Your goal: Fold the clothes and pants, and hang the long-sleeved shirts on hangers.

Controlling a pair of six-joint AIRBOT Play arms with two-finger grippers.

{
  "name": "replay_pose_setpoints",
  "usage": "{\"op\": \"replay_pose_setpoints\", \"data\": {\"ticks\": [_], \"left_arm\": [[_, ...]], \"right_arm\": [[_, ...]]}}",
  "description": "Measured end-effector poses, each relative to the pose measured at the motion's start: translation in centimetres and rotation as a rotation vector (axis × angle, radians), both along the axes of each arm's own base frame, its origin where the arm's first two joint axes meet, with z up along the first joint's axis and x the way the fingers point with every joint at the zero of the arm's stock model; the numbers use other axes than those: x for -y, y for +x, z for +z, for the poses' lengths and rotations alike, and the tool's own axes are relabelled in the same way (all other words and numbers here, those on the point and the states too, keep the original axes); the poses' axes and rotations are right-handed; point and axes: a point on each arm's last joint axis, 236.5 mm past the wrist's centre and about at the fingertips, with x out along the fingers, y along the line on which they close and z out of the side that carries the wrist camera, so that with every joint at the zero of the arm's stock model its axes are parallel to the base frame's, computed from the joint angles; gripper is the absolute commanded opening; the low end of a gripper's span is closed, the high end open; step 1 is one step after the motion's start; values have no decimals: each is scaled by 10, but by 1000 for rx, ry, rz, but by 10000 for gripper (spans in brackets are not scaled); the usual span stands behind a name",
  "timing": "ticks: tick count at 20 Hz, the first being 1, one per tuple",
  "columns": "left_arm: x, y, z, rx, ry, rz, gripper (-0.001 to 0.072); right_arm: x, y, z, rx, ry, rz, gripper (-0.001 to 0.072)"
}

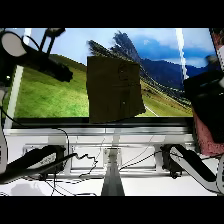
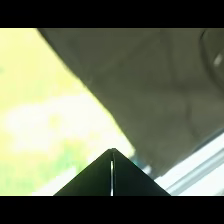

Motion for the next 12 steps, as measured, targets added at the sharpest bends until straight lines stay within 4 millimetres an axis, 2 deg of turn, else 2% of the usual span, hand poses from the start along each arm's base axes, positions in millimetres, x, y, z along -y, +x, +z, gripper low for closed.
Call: {"op": "replay_pose_setpoints", "data": {"ticks": [1, 2, 3, 4, 5, 8, 12], "left_arm": [[-6, -6, -12, -27, -7, 6, 26], [-12, -12, -21, -52, -27, 17, 41], [-17, -19, -27, -72, -57, 36, 158], [-24, -26, -35, -95, -94, 66, 404], [-29, -34, -41, -119, -136, 103, 546], [-36, -61, -65, -211, -263, 211, 554], [-34, -99, -111, -348, -355, 317, 554]], "right_arm": [[-22, -10, -22, -53, 93, 36, 403], [-42, -17, -38, -87, 179, 55, 506], [-61, -23, -52, -113, 262, 60, 506], [-75, -26, -61, -126, 330, 50, 506], [-87, -27, -70, -138, 387, 38, 505], [-118, -26, -87, -180, 544, -19, 506], [-147, -26, -103, -251, 682, -80, 494]]}}
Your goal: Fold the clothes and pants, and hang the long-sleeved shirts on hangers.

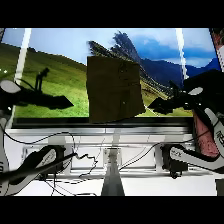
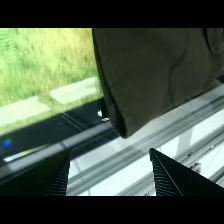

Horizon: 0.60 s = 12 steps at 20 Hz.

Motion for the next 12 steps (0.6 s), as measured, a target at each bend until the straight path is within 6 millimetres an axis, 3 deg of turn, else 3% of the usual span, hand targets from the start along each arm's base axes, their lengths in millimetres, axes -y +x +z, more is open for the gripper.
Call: {"op": "replay_pose_setpoints", "data": {"ticks": [6, 7, 9, 10, 12], "left_arm": [[8, -29, -57, -100, -48, 144, 554], [10, -31, -62, -110, -60, 169, 553], [13, -36, -70, -126, -71, 200, 553], [14, -37, -73, -129, -74, 212, 553], [15, -37, -77, -131, -78, 235, 553]], "right_arm": [[-32, 0, -11, -61, 85, -7, 452], [-36, -1, -13, -66, 90, 0, 399], [-39, -2, -18, -47, 80, 28, 124], [-38, 0, -20, -28, 70, 40, 41], [-41, 1, -20, -5, 77, 61, 41]]}}
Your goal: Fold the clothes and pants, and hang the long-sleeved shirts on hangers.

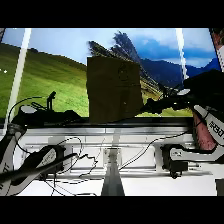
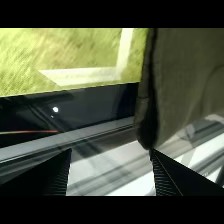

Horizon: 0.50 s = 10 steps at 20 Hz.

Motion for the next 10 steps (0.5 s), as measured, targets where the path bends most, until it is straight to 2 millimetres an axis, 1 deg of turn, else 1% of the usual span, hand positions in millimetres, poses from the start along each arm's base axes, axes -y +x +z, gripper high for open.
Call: {"op": "replay_pose_setpoints", "data": {"ticks": [5, 7, 10], "left_arm": [[2, 10, -4, 28, 5, 45, 553], [9, 9, -9, 32, 15, 22, 553], [32, 4, -17, 10, 1, -24, 551]], "right_arm": [[-3, 3, 0, 32, 7, 15, 41], [-3, 5, 0, 39, 7, 13, 41], [-2, 6, 0, 46, 6, 11, 41]]}}
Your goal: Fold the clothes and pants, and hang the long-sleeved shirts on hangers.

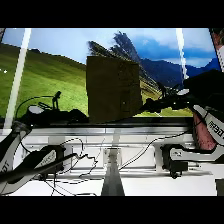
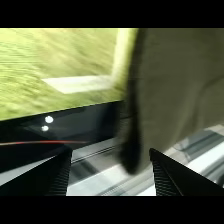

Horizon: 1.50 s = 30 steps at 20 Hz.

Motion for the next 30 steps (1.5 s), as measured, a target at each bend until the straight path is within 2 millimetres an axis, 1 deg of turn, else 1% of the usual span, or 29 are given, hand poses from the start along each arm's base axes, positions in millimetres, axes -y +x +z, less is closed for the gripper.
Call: {"op": "replay_pose_setpoints", "data": {"ticks": [1, 3, 4, 5, 7, 8, 10, 11, 12, 13, 14, 16, 17, 18, 19, 20, 21, 23, 24, 26, 28, 29, 30], "left_arm": [[8, -1, -3, -9, -7, -10, 525], [25, -4, -10, -28, -26, -31, 417], [32, -7, -13, -40, -34, -43, 334], [37, -10, -17, -53, -37, -55, 206], [42, -16, -22, -66, -33, -79, 39], [44, -16, -23, -64, -33, -91, 25], [46, -11, -21, -45, -37, -110, 25], [47, -5, -17, -21, -40, -124, 24], [46, 6, -11, 19, -35, -140, 24], [47, 19, 1, 61, -47, -155, 24], [53, 33, 22, 112, -84, -166, 23], [56, 65, 71, 247, -122, -183, 23], [55, 85, 105, 347, -135, -181, 23], [53, 101, 142, 452, -141, -184, 23], [50, 112, 179, 555, -141, -184, 24], [45, 120, 222, 678, -131, -179, 24], [40, 123, 263, 790, -119, -170, 23], [30, 113, 342, 1021, -86, -142, 24], [24, 103, 380, 1138, -65, -109, 23], [12, 75, 444, 1348, -29, -33, 23], [0, 42, 490, 1518, 12, 33, 23], [-4, 26, 506, 1581, 31, 60, 22], [-8, 16, 516, 1614, 41, 85, 22]], "right_arm": [[0, 0, 0, 1, -1, -1, 40], [0, 1, 0, 2, 0, -2, 40], [0, 1, 1, 7, -2, -2, 40], [1, 3, 2, 17, -6, -3, 40], [1, 6, 9, 49, -11, -3, 40], [1, 8, 15, 70, -12, -1, 40], [2, 13, 29, 123, -15, 0, 40], [2, 16, 39, 158, -18, 1, 40], [2, 19, 50, 198, -21, 2, 40], [1, 21, 62, 241, -22, 3, 40], [2, 25, 75, 291, -30, 5, 40], [1, 31, 112, 408, -36, 18, 40], [0, 34, 135, 480, -37, 23, 40], [-1, 37, 160, 556, -39, 28, 41], [-4, 40, 187, 632, -28, 25, 40], [-9, 39, 219, 714, -4, 23, 40], [-14, 37, 251, 793, 24, 16, 41], [-27, 24, 320, 949, 116, -10, 41], [-35, 13, 354, 1015, 178, -26, 40], [-45, -14, 410, 1100, 295, -60, 40], [-52, -42, 446, 1127, 386, -88, 40], [-54, -54, 458, 1125, 418, -104, 40], [-55, -63, 464, 1107, 438, -127, 40]]}}
